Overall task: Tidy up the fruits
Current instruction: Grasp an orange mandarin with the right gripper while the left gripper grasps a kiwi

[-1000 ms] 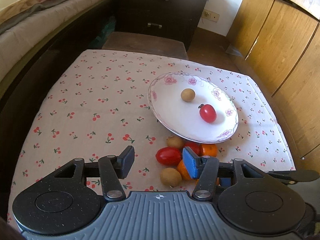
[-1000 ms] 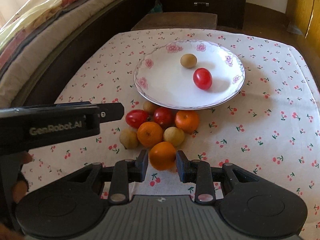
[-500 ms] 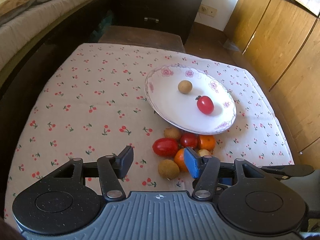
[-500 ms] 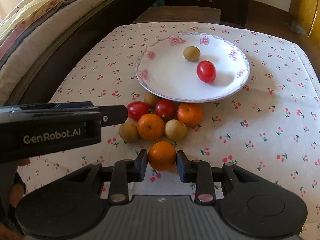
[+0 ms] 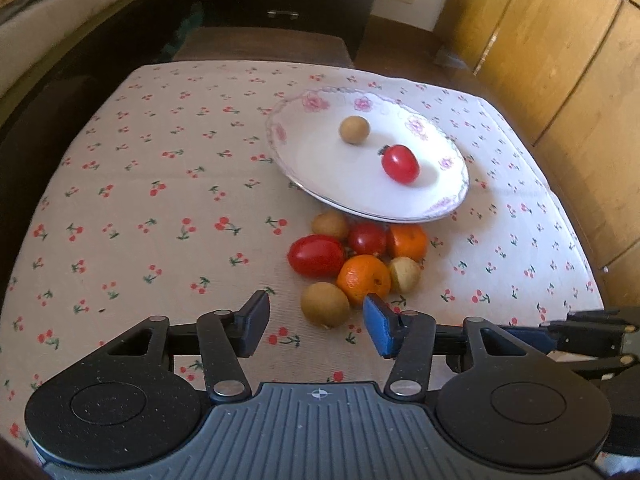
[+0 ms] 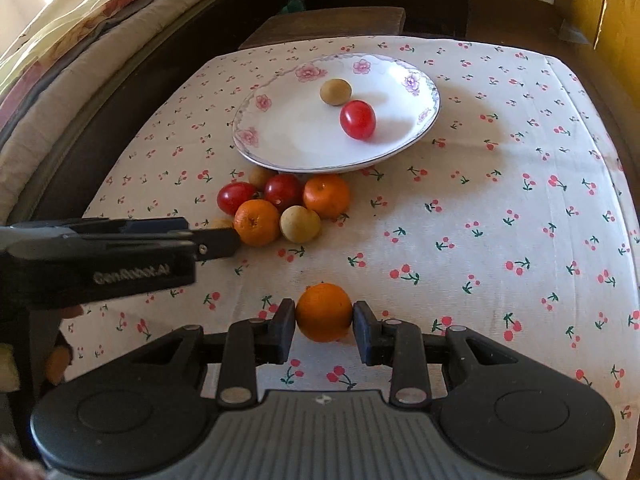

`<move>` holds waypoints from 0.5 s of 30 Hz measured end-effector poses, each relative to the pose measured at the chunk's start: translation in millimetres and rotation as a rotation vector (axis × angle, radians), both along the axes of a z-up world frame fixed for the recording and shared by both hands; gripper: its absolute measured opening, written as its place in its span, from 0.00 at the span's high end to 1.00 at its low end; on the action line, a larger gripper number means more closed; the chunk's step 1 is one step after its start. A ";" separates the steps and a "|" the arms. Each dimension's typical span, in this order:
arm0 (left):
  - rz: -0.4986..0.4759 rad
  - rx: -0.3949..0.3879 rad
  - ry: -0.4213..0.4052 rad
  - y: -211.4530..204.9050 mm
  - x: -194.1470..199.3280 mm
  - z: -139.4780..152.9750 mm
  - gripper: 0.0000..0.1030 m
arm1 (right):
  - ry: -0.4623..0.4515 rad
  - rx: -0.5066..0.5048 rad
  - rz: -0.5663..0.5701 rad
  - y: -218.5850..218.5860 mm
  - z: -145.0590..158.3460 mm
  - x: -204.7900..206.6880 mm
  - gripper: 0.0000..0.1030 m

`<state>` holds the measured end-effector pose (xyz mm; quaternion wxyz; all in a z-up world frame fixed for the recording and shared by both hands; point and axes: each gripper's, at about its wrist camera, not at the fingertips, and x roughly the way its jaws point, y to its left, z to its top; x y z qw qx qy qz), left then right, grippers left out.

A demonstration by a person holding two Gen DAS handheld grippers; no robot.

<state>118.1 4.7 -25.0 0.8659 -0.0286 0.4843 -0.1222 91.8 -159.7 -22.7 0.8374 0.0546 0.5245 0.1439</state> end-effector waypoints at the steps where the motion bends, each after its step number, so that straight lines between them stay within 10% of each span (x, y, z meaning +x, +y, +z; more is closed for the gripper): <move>1: -0.008 0.006 0.000 -1.9 0.8 -1.8 0.44 | 0.000 0.003 -0.001 -1.1 0.6 -0.1 0.69; 15: -0.053 0.026 -0.006 -7.9 1.3 -10.0 0.64 | -0.007 -0.006 0.004 -0.3 0.8 -0.6 0.69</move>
